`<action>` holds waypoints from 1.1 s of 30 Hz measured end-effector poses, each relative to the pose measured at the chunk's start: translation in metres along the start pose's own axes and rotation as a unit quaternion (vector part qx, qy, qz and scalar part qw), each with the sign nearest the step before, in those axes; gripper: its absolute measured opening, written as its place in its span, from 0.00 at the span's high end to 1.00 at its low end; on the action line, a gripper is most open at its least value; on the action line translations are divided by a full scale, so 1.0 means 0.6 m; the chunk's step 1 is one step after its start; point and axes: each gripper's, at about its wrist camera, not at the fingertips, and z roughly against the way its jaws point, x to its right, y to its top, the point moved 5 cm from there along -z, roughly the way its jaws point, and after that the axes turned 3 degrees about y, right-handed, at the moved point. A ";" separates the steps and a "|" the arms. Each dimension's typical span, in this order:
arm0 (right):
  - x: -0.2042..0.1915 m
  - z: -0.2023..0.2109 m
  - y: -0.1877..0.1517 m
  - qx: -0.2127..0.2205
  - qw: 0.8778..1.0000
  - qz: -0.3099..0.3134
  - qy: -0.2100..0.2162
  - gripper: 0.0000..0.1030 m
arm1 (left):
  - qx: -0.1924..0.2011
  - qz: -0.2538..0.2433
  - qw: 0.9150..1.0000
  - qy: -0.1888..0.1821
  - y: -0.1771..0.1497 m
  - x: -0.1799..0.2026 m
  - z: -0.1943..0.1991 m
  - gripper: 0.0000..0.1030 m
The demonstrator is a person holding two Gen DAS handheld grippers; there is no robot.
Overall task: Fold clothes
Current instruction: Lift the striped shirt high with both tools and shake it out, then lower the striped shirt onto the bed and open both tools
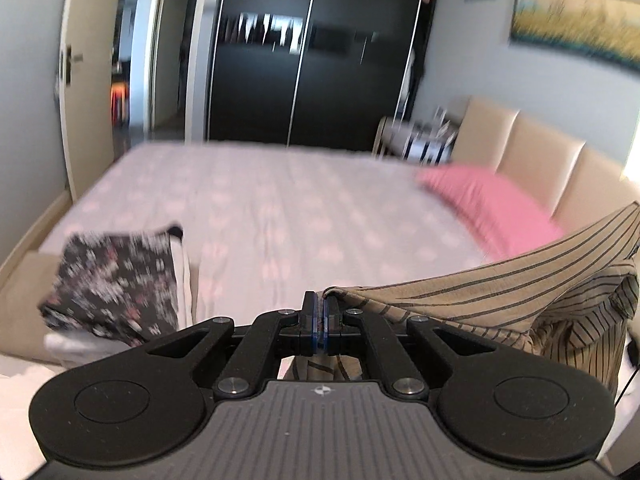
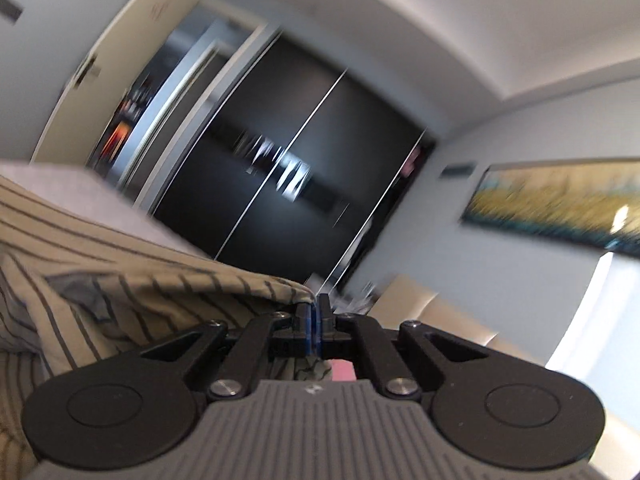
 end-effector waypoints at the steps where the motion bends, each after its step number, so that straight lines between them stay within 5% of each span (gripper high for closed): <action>1: -0.016 -0.043 -0.019 -0.017 1.000 0.002 0.009 0.98 | -0.016 -0.002 1.000 0.005 -0.007 -0.009 -0.042 0.99; 8: -0.159 -0.317 -0.191 -0.143 0.987 0.014 0.066 0.98 | -0.121 0.006 0.992 0.023 -0.085 -0.049 -0.325 0.99; 15: -0.275 -0.472 -0.366 -0.242 0.965 -0.007 0.100 0.98 | -0.192 0.008 0.980 0.050 -0.164 -0.062 -0.506 0.99; 22: -0.315 -0.519 -0.418 -0.284 0.950 -0.026 0.123 0.93 | -0.209 -0.005 0.976 0.053 -0.201 -0.068 -0.541 0.96; 26: -0.292 -0.508 -0.403 -0.274 0.953 -0.029 0.128 0.65 | -0.183 -0.059 0.980 0.050 -0.178 -0.054 -0.522 0.75; 30: -0.260 -0.466 -0.387 -0.265 0.953 -0.043 0.142 0.63 | -0.164 -0.126 0.978 0.021 -0.159 -0.011 -0.485 0.56; 33: -0.237 -0.429 -0.385 -0.274 0.941 -0.099 0.175 0.63 | -0.163 -0.152 0.975 -0.009 -0.154 0.026 -0.463 0.55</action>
